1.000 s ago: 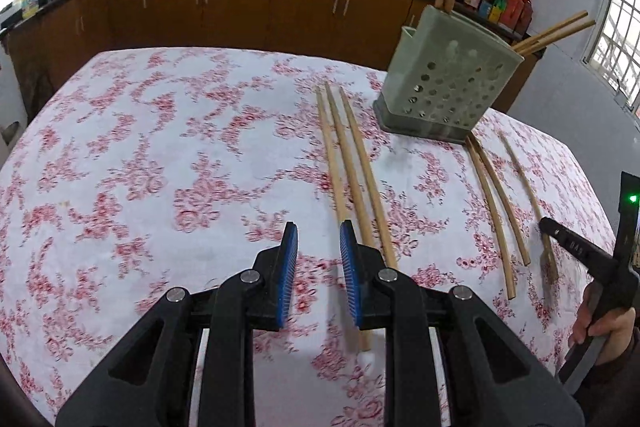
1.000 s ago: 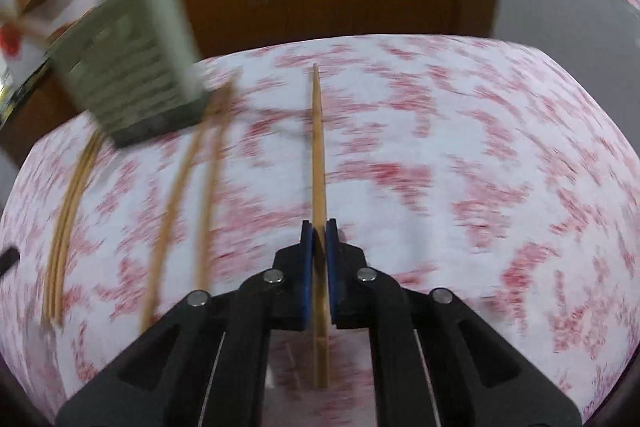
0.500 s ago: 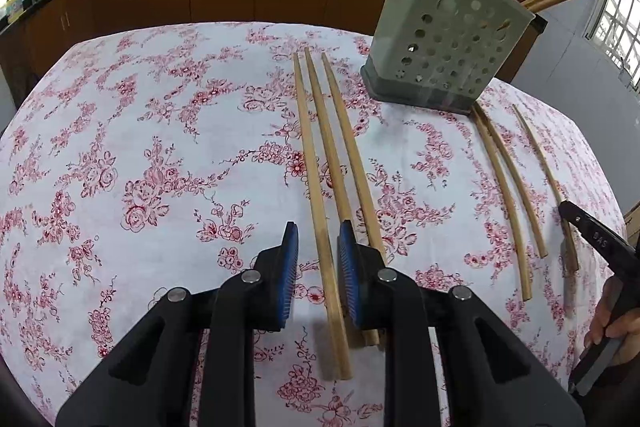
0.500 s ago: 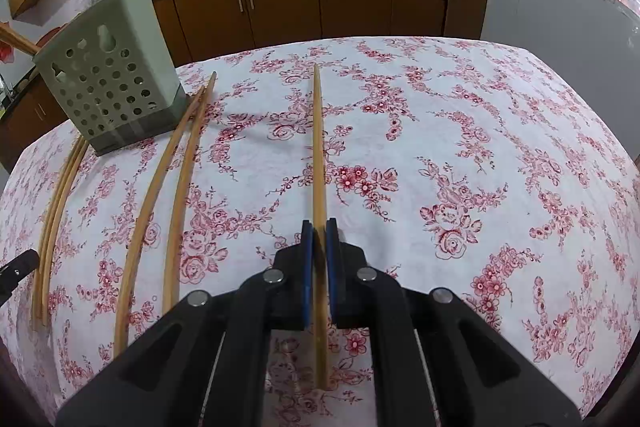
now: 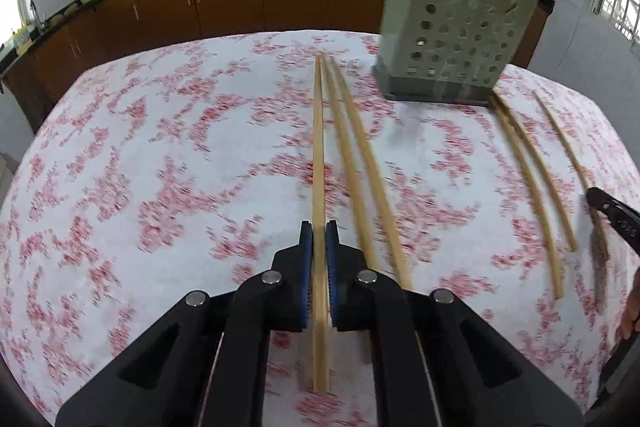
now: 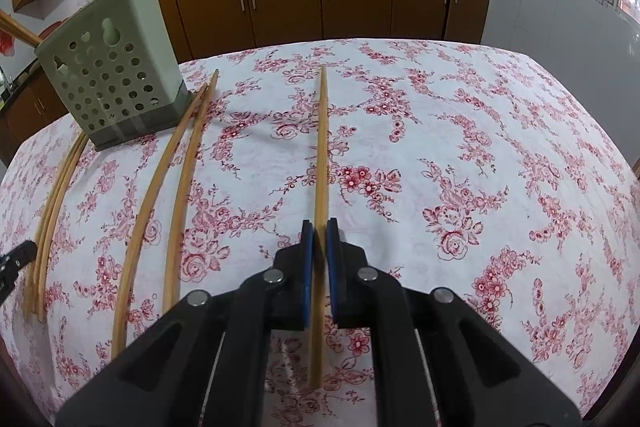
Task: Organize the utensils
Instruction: 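Grasp another chopstick with the left tool while the right tool grasps one too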
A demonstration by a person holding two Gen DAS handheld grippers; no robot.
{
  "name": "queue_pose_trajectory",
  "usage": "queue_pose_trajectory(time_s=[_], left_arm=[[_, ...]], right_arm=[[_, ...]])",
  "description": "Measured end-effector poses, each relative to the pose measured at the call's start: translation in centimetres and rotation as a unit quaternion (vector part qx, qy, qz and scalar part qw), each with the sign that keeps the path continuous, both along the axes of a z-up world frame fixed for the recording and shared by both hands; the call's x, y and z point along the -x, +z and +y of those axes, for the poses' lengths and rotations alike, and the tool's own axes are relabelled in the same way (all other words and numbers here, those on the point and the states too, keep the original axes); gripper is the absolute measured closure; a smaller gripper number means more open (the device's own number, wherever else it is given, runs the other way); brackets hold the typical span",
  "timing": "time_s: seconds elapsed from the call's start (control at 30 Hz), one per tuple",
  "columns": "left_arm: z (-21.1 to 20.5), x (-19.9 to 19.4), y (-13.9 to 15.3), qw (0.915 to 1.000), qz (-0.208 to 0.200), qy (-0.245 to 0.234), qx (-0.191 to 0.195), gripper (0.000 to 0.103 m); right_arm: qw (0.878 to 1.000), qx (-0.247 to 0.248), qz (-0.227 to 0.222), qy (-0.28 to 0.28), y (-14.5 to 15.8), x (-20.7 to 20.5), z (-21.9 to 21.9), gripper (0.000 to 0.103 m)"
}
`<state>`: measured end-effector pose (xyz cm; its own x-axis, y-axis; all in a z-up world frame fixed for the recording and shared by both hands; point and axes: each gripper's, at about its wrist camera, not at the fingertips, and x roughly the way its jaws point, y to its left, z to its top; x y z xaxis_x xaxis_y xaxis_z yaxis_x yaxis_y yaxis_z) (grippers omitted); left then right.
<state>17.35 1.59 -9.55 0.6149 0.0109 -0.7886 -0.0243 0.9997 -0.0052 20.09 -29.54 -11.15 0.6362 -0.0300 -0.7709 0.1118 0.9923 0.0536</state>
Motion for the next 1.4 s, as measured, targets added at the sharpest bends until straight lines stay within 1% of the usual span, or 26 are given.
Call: queue_pose_trajectory(time_s=[0.07, 0.1, 0.17, 0.2, 0.3, 0.47, 0.6, 0.8, 1.4], left_arm=[[1.2, -0.4, 0.0, 0.9999, 0.0, 0.013, -0.002, 0.096], [2.4, -0.8, 0.1, 0.9997, 0.001, 0.025, -0.001, 0.096], [3.7, -0.9, 0.2, 0.9995, 0.001, 0.032, 0.008, 0.096], [4.5, -1.2, 0.2, 0.9994, 0.001, 0.03, 0.019, 0.096], [5.3, -1.3, 0.1, 0.9992, -0.001, 0.018, 0.036, 0.095], [5.6, -1.1, -0.1, 0.999, -0.015, 0.012, 0.041, 0.095], [5.8, -0.9, -0.2, 0.9985, -0.017, 0.012, 0.051, 0.094], [5.4, -0.8, 0.0, 0.9988, -0.016, 0.012, 0.045, 0.094], [5.5, -0.8, 0.0, 0.9987, -0.016, 0.012, 0.046, 0.094]], right_arm=[[1.0, -0.005, 0.0, 0.002, 0.0, 0.0, -0.2, 0.095], [1.0, -0.006, 0.0, 0.003, 0.0, 0.1, -0.2, 0.095], [1.0, -0.007, -0.001, 0.01, 0.0, 0.1, 0.0, 0.095], [1.0, -0.006, -0.002, 0.013, 0.0, 0.1, 0.2, 0.095], [1.0, -0.004, -0.002, 0.019, 0.0, 0.0, 0.5, 0.095], [1.0, -0.009, -0.003, 0.019, -0.1, 0.0, 0.5, 0.095], [1.0, -0.004, -0.002, 0.019, -0.1, 0.0, 0.5, 0.095], [1.0, 0.0, -0.002, 0.019, -0.2, 0.0, 0.6, 0.095], [1.0, -0.001, -0.003, 0.019, -0.3, 0.0, 0.7, 0.094]])
